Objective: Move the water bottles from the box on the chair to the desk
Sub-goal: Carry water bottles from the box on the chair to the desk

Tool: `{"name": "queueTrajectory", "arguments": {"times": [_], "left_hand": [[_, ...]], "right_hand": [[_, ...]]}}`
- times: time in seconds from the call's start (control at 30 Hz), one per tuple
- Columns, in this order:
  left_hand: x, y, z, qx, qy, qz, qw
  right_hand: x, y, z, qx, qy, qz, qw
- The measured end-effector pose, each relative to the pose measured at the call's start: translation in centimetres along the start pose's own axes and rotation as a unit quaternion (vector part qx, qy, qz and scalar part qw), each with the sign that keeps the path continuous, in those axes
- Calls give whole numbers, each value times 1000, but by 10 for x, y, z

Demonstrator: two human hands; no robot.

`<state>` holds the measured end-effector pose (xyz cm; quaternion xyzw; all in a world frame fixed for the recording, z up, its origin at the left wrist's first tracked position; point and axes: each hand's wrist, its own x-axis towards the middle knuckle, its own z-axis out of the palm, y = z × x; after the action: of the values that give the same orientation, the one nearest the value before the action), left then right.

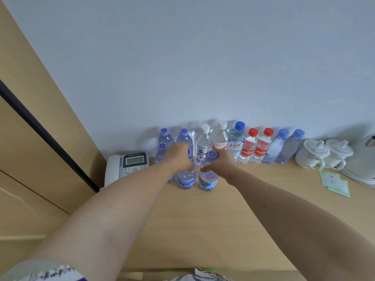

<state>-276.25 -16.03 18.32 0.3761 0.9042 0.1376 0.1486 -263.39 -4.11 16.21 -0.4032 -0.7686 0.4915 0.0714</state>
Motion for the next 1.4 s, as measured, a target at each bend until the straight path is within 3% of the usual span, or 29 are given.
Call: {"name": "queueTrajectory", "arguments": {"times": [0.23,0.53,0.8,0.93,1.07,1.23,1.4], "left_hand": [[3,1,0,7,59,1,998],[11,2,-1,15,70,13,997],[18,3,-1,1,70,9,998],[18,2,-3,-7,67,12,998],[19,2,-5,2,52,13,999],[19,1,-6,-2,44,12,999],[20,0,-6,0,42,11,999]], "right_hand": [[8,-19,-6,-103,-1,-6,995],[16,-18,1,-53,-23,-25,998],[20,-34,-4,-199,-10,-17,980],[20,-33,-1,-133,-10,-29,991],[20,-33,3,-185,29,11,982],[23,-26,0,-72,26,9,997],[18,-23,2,-61,39,7,997]]}}
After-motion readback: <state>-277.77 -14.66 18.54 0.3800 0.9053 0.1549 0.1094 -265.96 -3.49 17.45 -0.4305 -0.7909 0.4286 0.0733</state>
